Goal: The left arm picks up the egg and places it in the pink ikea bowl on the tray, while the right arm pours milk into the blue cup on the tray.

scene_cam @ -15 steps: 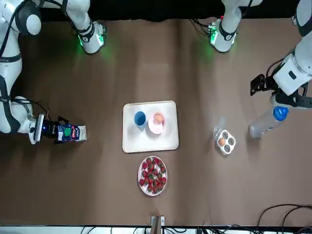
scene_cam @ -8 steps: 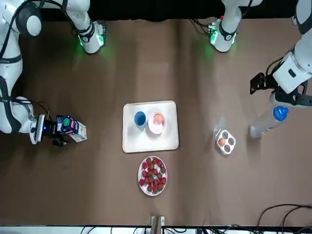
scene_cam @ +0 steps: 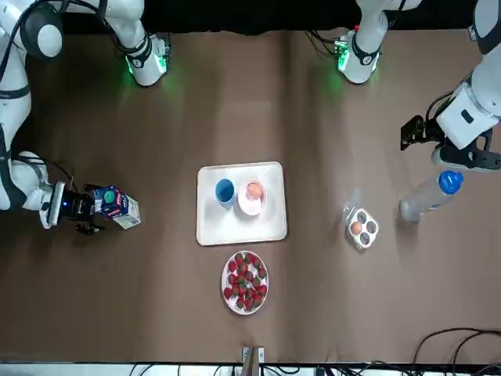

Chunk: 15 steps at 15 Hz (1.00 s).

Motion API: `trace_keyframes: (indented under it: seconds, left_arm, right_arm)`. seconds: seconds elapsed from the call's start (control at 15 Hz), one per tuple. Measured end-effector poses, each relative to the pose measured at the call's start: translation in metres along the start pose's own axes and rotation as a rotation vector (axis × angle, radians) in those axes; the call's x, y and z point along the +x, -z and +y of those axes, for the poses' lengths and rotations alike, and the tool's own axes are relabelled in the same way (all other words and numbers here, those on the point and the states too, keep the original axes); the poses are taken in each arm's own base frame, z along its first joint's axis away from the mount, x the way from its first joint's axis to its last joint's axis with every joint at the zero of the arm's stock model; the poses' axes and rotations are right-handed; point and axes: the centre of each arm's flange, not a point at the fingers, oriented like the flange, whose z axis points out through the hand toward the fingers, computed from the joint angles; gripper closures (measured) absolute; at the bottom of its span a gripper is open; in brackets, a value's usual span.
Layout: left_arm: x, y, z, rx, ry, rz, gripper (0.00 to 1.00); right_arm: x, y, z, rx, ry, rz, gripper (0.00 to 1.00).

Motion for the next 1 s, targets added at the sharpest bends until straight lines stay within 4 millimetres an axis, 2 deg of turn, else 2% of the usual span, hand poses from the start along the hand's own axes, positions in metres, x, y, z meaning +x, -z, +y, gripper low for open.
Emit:
trace_keyframes:
  seconds: [0.47, 0.67, 0.8, 1.0]
  left_arm:
    - [-0.005, 0.007, 0.004, 0.001, -0.01, 0.007, 0.0]
    - [-0.009, 0.012, 0.006, 0.002, -0.016, 0.01, 0.0]
    - [-0.009, 0.011, 0.006, 0.002, -0.016, 0.007, 0.0]
    - [-0.009, 0.01, 0.006, 0.002, -0.017, 0.007, 0.0]
  right_arm:
    - [0.009, 0.018, 0.002, -0.015, 0.021, 0.002, 0.0]
    - [0.019, 0.043, 0.005, -0.011, 0.028, -0.054, 0.0]
    - [0.036, 0.059, 0.008, 0.006, -0.015, -0.125, 0.0]
    - [0.083, 0.077, 0.013, 0.018, -0.116, -0.246, 0.0]
